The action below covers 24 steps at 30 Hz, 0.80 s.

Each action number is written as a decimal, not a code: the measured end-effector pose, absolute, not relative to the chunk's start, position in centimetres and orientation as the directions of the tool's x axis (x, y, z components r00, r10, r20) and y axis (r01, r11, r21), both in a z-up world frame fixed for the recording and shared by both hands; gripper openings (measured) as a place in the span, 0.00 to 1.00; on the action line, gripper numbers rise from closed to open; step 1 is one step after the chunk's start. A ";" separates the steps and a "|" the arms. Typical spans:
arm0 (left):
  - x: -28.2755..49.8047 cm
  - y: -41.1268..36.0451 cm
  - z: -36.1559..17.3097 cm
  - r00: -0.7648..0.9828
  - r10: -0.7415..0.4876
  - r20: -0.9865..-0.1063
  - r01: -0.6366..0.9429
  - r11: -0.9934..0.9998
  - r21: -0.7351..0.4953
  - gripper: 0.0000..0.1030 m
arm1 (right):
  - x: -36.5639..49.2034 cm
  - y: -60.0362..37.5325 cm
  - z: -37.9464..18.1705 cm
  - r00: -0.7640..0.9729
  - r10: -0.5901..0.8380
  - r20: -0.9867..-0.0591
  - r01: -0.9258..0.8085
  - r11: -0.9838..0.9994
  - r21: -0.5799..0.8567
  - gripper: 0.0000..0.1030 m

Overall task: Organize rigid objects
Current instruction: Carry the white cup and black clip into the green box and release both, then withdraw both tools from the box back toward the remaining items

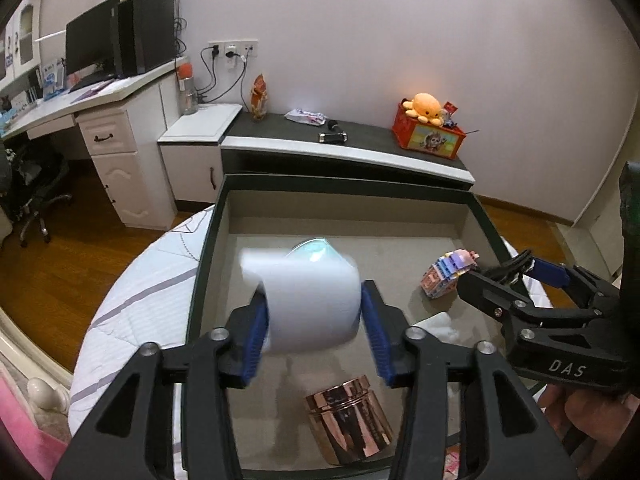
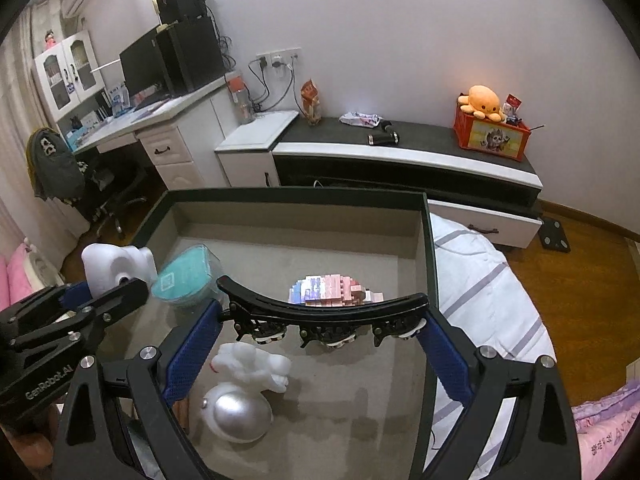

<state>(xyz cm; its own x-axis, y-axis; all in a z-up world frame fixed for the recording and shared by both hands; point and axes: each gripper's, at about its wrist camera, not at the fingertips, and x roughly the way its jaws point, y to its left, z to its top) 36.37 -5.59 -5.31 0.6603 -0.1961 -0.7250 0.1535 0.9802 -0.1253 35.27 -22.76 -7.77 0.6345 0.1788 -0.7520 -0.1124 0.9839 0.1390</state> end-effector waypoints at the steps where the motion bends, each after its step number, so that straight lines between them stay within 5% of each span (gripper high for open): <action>1: 36.3 -5.6 -5.3 0.663 -0.193 -0.724 0.151 0.981 -0.123 0.64 | 35.4 -22.7 -7.9 0.628 0.181 -0.757 -0.111 0.983 0.143 0.95; 4: 35.6 -5.1 -4.7 0.690 -0.171 -0.703 0.132 0.985 -0.110 0.84 | 35.3 -23.0 -8.3 0.621 0.204 -0.757 -0.103 0.978 0.179 1.00; 9: 34.3 -3.9 -3.2 0.727 -0.160 -0.667 0.106 0.987 -0.121 0.99 | 34.4 -23.6 -7.8 0.629 0.225 -0.744 -0.096 0.972 0.213 1.00; 24: 24.6 -0.2 2.0 0.827 -0.079 -0.556 0.027 0.995 -0.101 1.00 | 25.2 -22.1 -0.4 0.767 0.185 -0.614 -0.100 0.980 0.170 1.00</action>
<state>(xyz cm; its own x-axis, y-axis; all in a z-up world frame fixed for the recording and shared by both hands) 24.64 -0.18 2.04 0.8275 -0.0791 -0.5559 0.0274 0.9945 -0.1007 25.24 -22.12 -0.38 0.7672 0.1850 -0.6141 -0.1005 0.9803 0.1699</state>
